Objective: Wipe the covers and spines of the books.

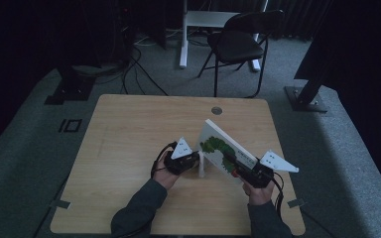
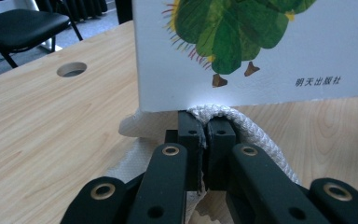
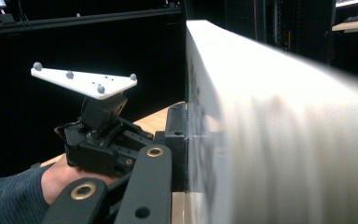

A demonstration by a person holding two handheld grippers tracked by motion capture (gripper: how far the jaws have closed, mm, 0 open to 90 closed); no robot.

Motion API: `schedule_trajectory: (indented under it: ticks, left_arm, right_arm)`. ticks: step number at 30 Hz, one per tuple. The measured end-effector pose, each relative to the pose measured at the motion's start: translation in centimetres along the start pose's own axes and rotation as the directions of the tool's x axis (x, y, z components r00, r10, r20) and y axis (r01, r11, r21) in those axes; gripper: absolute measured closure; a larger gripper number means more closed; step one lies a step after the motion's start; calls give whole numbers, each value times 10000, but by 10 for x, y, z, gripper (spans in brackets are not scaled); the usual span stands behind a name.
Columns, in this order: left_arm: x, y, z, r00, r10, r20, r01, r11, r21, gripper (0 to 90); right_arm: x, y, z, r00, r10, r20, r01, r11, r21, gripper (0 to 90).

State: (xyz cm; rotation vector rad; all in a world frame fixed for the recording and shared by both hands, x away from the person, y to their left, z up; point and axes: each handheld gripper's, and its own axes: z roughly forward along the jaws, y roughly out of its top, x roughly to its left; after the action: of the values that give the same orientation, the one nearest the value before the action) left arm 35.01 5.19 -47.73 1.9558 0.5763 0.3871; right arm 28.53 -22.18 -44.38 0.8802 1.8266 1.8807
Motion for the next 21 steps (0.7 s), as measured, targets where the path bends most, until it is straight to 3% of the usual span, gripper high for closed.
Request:
schedule_trajectory:
  ticks: [4,7,15,21]
  left_arm:
    - [4,1,-3,9999,-31,-111,30,10000,-66,881]
    - [6,2,-4,9998,-23,-181,21,10000,-96,880]
    - [12,2,-8,9984,-394,-396,383,9989,-286,880]
    - [6,1,-3,9996,-238,-128,237,9997,-97,880]
  right_arm:
    - [1,-1,1,10000,92,10,-92,10000,0,777]
    - [2,-1,0,9999,-110,-1,110,9999,-90,779]
    - [2,0,-2,9999,-140,-10,140,9998,-149,780]
    - [3,0,-2,9997,-209,140,211,9996,-178,780]
